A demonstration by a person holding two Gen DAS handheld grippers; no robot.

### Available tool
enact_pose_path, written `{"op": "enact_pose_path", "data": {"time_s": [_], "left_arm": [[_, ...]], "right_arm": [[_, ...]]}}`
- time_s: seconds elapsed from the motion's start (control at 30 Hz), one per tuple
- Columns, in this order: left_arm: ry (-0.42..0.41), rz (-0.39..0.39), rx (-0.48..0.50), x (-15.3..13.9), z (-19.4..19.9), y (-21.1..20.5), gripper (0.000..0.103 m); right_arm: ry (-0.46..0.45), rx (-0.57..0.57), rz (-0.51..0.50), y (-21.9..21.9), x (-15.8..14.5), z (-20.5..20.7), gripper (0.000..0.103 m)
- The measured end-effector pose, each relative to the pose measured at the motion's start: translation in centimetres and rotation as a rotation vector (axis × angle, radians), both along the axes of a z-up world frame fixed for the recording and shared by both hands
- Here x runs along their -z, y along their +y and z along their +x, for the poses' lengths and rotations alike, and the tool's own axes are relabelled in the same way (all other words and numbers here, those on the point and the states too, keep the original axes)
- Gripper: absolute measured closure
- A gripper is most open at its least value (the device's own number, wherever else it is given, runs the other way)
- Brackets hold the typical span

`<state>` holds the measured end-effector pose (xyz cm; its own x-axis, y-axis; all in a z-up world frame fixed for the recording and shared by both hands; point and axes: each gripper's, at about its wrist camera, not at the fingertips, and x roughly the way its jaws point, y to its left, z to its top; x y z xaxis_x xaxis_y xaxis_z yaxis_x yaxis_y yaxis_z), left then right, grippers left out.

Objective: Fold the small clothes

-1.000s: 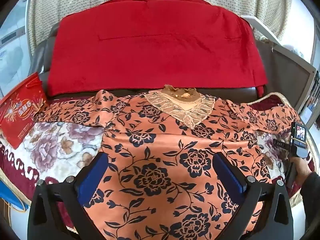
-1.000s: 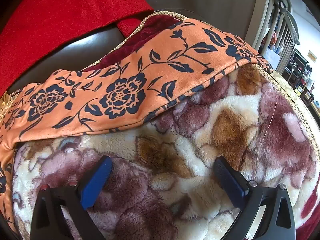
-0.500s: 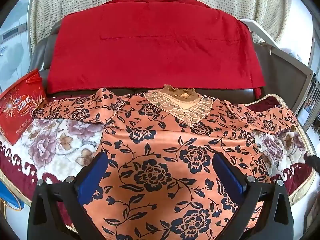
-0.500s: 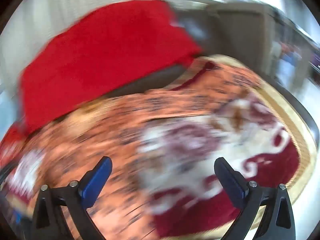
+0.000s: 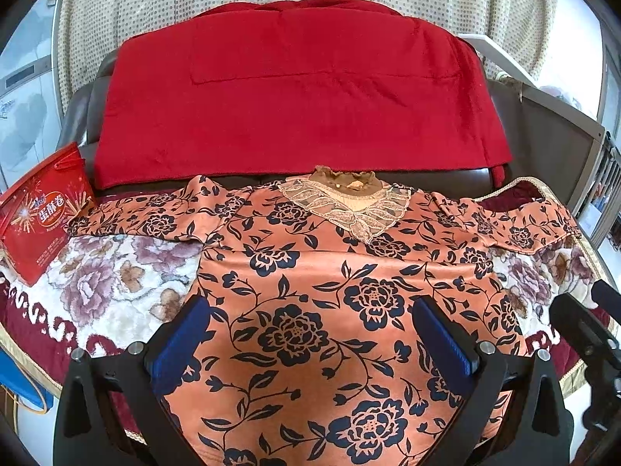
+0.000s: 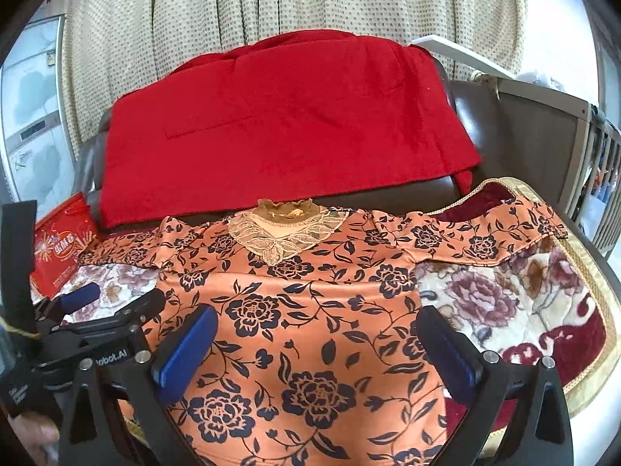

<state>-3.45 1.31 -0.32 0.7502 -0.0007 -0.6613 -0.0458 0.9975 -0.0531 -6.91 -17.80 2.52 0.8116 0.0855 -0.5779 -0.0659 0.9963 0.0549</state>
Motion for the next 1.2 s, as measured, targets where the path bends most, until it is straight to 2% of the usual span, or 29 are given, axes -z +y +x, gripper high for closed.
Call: {"op": "enact_pose_path", "data": {"time_s": [0.37,0.67,1.2], "left_arm": [[0.003,0.005,-0.013,0.2,-0.4,0.3,0.000],[0.005,0.005,-0.014,0.3,-0.5,0.4,0.000],[0.011,0.014,0.003,0.6,-0.3,0.0,0.000]], "right_arm": [[-0.020,0.018,0.007,0.7,1.4,1.2,0.000],[-0.002,0.006,0.001,1.0,2.0,1.3,0.000],[0.001,0.023,-0.001,0.7,2.2,1.7,0.000]]}}
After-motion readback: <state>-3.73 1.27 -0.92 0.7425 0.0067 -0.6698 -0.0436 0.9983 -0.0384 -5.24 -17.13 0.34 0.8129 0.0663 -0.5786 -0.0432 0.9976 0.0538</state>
